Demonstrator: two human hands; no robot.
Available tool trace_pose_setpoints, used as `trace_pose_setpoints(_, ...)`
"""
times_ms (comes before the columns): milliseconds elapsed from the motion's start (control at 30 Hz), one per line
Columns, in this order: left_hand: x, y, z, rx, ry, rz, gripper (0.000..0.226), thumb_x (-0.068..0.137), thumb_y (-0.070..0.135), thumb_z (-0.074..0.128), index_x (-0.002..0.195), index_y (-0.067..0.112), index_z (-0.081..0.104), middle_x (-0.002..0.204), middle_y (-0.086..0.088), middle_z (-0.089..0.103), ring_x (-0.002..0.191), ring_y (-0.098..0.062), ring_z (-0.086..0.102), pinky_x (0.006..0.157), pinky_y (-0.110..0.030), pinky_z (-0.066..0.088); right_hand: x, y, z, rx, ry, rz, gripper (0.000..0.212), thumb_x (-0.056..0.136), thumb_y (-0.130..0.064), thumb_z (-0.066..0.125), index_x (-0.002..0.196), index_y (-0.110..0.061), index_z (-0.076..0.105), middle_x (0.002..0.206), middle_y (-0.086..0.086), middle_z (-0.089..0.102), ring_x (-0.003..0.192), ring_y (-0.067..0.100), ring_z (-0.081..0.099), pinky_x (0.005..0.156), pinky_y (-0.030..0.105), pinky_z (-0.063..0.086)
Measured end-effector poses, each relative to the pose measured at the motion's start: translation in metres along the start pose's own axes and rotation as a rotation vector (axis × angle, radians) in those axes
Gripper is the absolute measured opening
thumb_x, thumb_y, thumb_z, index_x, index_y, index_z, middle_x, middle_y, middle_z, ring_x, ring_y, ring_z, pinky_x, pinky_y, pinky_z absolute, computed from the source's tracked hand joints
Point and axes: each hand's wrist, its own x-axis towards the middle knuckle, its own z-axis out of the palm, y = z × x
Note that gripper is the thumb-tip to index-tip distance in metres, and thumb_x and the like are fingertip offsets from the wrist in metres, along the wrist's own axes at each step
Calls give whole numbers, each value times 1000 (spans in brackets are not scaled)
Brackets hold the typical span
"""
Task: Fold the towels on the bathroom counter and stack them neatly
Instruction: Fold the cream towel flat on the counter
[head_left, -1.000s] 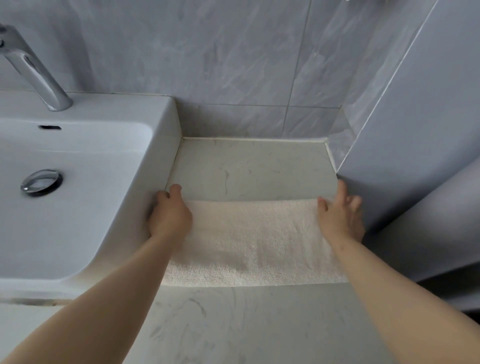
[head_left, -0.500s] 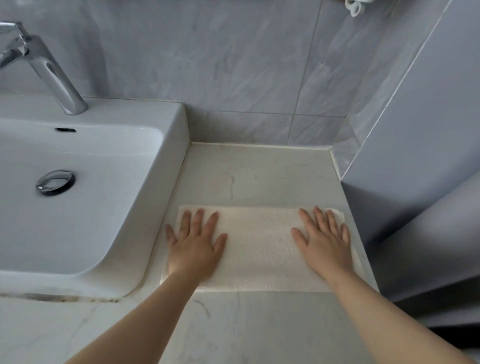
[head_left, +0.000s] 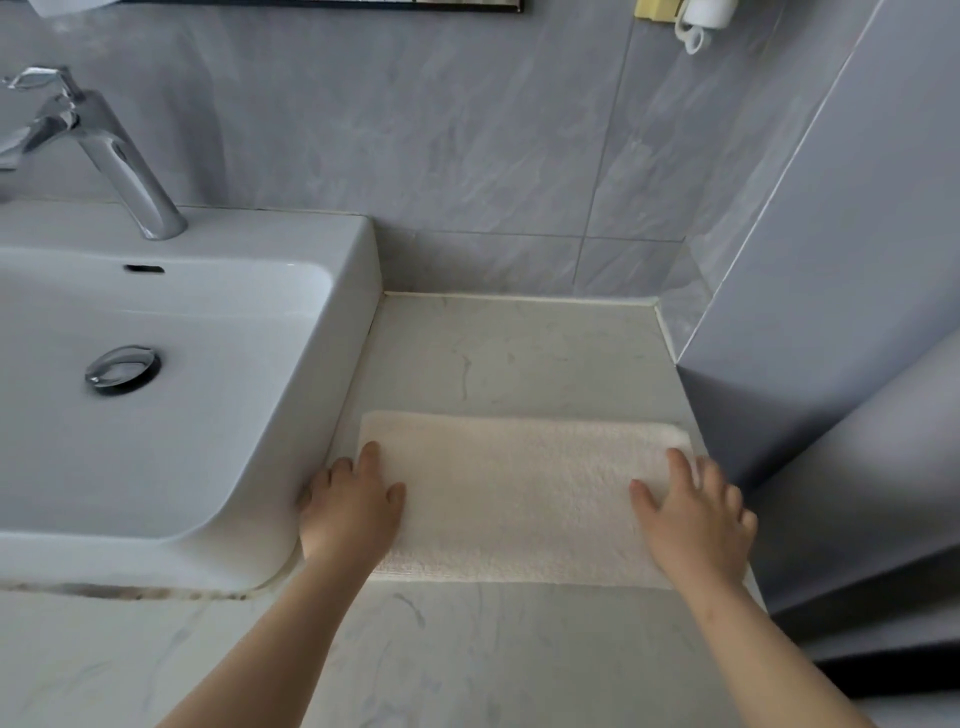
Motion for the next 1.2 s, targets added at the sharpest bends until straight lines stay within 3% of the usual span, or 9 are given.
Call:
trace_pose_setpoints(100, -6, 3, -4, -140, -34, -54, 55, 93, 39, 45, 141, 20, 25, 131, -11, 44, 120, -31, 41, 93, -36, 39, -11, 4, -4, 120, -18, 90, 62, 88, -48, 52, 139, -18, 34, 132, 14, 44, 116, 34, 44, 83, 38, 40)
trace_pose_setpoints(167, -3, 4, -4, -304, -80, -111, 61, 91, 36, 52, 143, 20, 24, 133, -14, 41, 119, -32, 44, 92, -36, 40, -14, 6, -6, 240, -53, 142, 61, 88, -44, 55, 136, -12, 34, 124, 15, 48, 110, 34, 50, 71, 36, 37)
trace_pose_setpoints(333, 10, 7, -14, -581, -85, -89, 64, 89, 23, 61, 143, 18, 28, 130, -10, 52, 114, -30, 53, 85, -30, 40, -1, 7, -11, 483, -174, 134, 39, 90, -30, 55, 121, -8, 48, 99, 8, 55, 84, 27, 48, 69, 33, 37)
trace_pose_setpoints(533, 42, 24, -40, -673, 66, 22, 43, 90, 18, 59, 130, 24, 45, 128, -6, 55, 107, -27, 54, 78, -25, 38, 28, -12, -23, 661, -9, 53, 33, 90, -24, 58, 115, -4, 57, 112, 17, 62, 104, 36, 55, 76, 33, 37)
trace_pose_setpoints(667, 69, 38, -57, -677, 125, 58, 38, 92, 17, 55, 127, 25, 47, 123, -7, 57, 91, -23, 51, 73, -24, 36, 62, -26, -30, 732, 59, -5, 33, 89, -27, 58, 112, -3, 58, 106, 17, 63, 98, 34, 57, 82, 38, 43)
trace_pose_setpoints(767, 93, 49, -65, -675, 147, 60, 36, 93, 16, 51, 127, 26, 46, 124, -8, 56, 97, -27, 53, 76, -27, 39, 89, -38, -34, 778, 92, -41, 36, 88, -29, 56, 112, -1, 57, 104, 18, 62, 88, 24, 52, 80, 37, 43)
trace_pose_setpoints(867, 119, 56, -67, -639, 167, 62, 37, 94, 15, 48, 129, 25, 45, 123, -11, 55, 104, -32, 53, 78, -29, 40, 117, -47, -35, 752, 84, -69, 27, 93, -19, 52, 114, -2, 56, 111, 18, 62, 98, 31, 56, 71, 26, 33)
trace_pose_setpoints(1067, 169, 68, -60, -566, 183, 49, 38, 94, 16, 44, 131, 28, 42, 122, -11, 53, 89, -26, 50, 72, -30, 40, 155, -64, -32, 692, 130, -104, 25, 95, -14, 47, 118, -6, 52, 115, 13, 60, 103, 30, 54, 71, 24, 30)
trace_pose_setpoints(1200, 191, 76, -61, -435, 183, 61, 53, 93, 16, 47, 142, 24, 28, 141, -11, 34, 115, -35, 46, 87, -38, 41, 177, -73, -23, 687, 75, -72, 45, 94, -10, 45, 139, -16, 37, 132, 9, 53, 119, 29, 49, 86, 31, 39)
